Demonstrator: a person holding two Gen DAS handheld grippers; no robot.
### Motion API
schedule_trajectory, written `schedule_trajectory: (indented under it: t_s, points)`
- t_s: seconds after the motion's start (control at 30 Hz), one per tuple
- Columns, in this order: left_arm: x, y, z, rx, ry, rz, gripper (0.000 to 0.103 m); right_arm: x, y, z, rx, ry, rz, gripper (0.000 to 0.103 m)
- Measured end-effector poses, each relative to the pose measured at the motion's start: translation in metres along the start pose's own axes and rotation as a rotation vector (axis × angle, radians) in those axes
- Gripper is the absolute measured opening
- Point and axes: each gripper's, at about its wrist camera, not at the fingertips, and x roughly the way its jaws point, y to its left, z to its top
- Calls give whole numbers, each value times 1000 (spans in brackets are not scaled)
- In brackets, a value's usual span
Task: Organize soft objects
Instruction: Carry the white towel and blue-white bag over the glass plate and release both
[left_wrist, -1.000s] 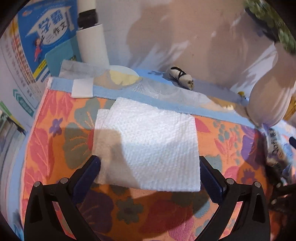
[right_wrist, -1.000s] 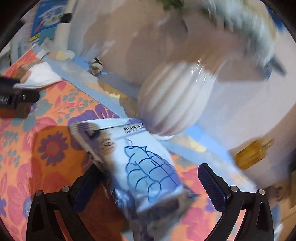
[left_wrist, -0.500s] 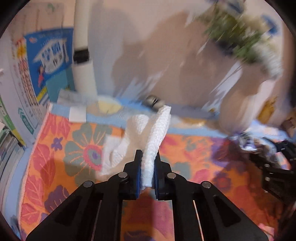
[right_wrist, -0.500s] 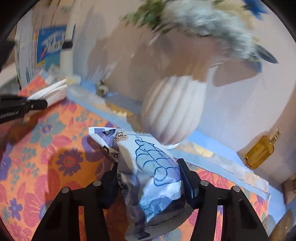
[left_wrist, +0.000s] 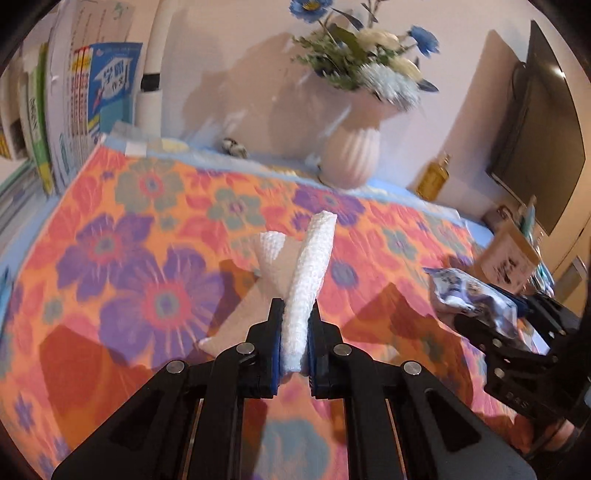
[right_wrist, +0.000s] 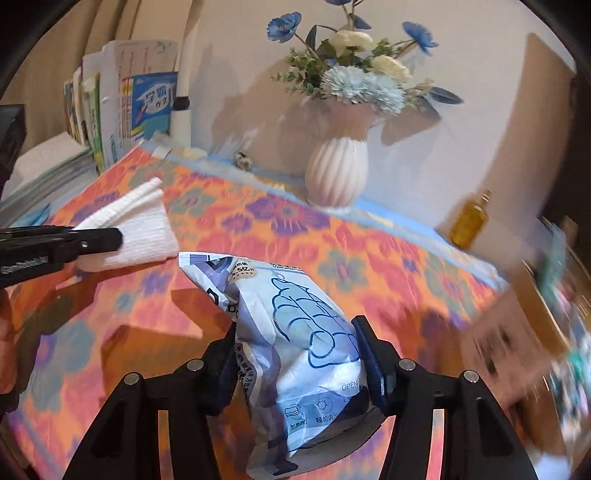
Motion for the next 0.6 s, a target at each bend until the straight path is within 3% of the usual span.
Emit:
schedule_trajectory:
  t_s: [0.2,0.33,0.4,0.6]
  points:
    - [-11,4,-21,-19,-32,-55,8,-10,13,-19,-25,13,-68,56]
    - [-1,-4,-23,20,19,-38,8,11,13,-29,80,82,87,56]
    - [-2,-13,-24,68,8,-26,8,9,17,-28,64,73,51,58]
    - [-3,-16,-26,89,9,-57,8,1,13,-34,87,38,125,65]
